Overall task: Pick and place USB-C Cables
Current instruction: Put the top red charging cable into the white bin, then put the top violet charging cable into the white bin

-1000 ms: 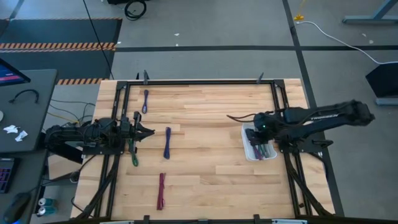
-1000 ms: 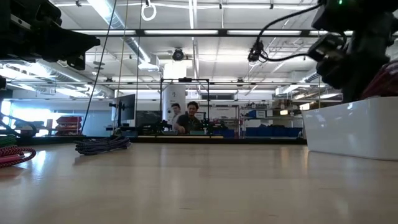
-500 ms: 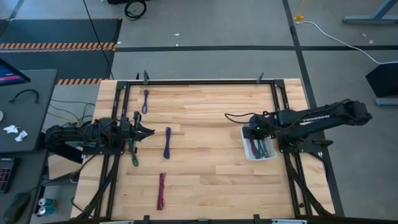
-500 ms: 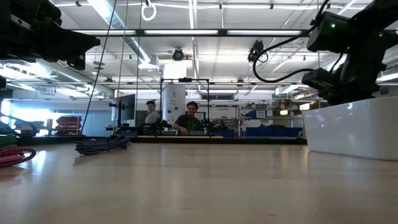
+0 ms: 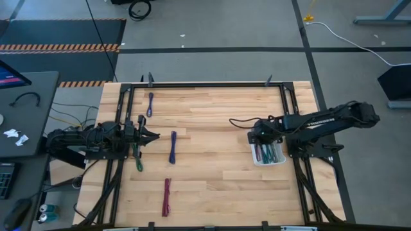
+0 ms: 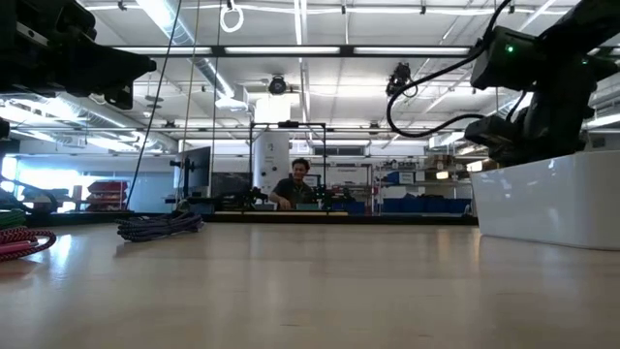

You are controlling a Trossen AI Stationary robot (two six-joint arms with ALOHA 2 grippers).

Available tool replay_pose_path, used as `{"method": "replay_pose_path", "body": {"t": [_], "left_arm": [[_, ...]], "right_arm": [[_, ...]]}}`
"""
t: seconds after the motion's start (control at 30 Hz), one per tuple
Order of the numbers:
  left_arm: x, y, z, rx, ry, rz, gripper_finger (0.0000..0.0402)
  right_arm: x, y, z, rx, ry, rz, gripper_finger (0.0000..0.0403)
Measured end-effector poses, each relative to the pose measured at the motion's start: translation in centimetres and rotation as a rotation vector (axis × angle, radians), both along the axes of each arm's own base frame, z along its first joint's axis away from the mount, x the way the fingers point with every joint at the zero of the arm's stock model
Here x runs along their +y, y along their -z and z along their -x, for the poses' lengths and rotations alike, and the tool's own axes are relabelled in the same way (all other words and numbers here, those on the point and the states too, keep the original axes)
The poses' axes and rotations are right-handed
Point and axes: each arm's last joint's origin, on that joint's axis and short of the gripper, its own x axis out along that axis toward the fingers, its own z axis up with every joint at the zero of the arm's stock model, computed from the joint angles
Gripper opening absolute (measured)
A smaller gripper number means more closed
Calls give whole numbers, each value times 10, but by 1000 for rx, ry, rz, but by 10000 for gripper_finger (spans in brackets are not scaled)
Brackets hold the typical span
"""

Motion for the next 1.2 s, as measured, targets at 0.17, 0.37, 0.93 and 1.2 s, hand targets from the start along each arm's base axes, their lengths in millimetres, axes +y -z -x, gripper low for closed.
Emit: {"method": "replay_pose_path", "body": {"t": [0.17,0.37,0.93,1.2], "left_arm": [[0,0,0,0,0,0,30],[0,0,0,0,0,0,32],[5,-64,35,-781,-103,183,31],[15,-94,66,-1072,-395,347,35]], "right_arm": [[1,-16,2,-4,-16,-34,114],[2,-72,4,-9,-86,-29,121],[-9,-196,-19,-491,-132,415,119],[-21,-189,-30,-438,-123,473,119]]}}
